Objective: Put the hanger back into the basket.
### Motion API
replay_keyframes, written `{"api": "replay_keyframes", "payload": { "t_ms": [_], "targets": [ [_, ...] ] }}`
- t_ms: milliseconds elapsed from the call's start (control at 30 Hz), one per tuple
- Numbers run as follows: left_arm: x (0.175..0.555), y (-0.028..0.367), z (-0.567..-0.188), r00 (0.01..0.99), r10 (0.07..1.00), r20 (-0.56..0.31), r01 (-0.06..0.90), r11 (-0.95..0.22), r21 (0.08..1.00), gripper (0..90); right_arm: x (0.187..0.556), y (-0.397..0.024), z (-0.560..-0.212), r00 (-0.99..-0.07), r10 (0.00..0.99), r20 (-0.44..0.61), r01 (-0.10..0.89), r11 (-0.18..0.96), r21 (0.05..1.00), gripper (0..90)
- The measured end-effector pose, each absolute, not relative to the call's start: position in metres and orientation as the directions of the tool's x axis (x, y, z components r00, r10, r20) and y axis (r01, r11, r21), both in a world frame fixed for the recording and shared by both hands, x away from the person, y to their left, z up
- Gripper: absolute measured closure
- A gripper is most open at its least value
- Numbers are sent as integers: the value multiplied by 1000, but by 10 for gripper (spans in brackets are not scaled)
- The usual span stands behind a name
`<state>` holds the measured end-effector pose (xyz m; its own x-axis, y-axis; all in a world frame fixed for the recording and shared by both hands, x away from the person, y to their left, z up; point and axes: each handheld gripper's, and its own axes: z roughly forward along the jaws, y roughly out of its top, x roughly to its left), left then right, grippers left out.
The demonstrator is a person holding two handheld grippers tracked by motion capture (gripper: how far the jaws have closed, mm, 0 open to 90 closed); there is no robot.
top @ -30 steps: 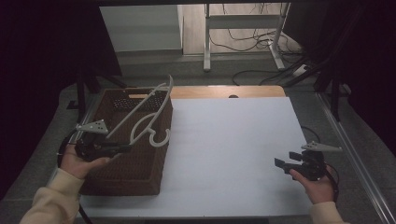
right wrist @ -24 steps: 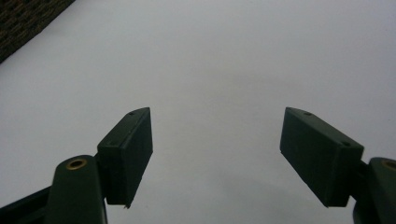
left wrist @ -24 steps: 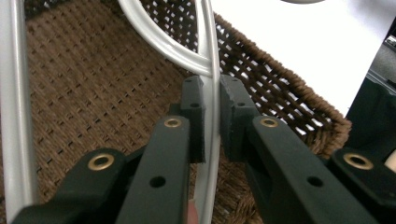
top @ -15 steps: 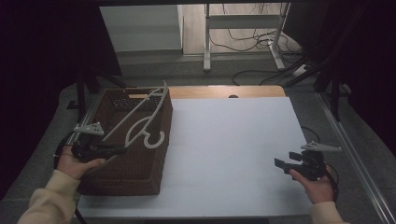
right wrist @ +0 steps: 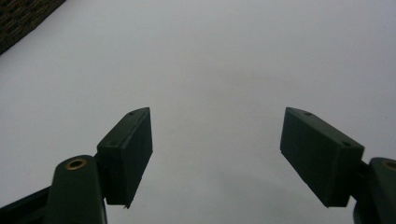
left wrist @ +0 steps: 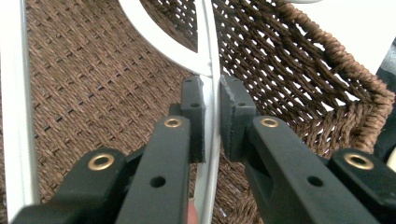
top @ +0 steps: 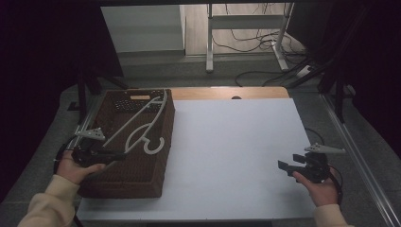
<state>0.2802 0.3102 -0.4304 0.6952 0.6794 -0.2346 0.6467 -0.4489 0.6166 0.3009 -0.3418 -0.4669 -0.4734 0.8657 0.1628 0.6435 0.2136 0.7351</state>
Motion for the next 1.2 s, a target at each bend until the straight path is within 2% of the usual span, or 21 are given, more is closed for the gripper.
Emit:
{"api": "replay_keyframes", "payload": {
  "t_ms": [267,333,400,633,933,1200],
  "targets": [
    [287,316,-435,677,695,-242,665,-437,606,802,301,-341,-467,-478,864,158,640,219,736,252],
    [285,319,-432,671,704,-234,648,-402,647,686,301,-341,-467,-475,865,162,643,215,735,252],
    [284,322,-427,667,707,-236,637,-376,673,634,301,-342,-467,-473,866,162,643,214,735,252],
    [280,318,-423,635,744,-208,644,-360,675,463,301,-341,-467,-476,864,162,643,217,735,251],
    [265,278,-409,645,752,-135,602,-392,696,334,302,-340,-467,-486,858,165,640,221,736,243],
    [257,241,-409,646,756,-102,585,-404,704,283,300,-333,-464,-539,825,169,617,250,746,220]
  ]
}}
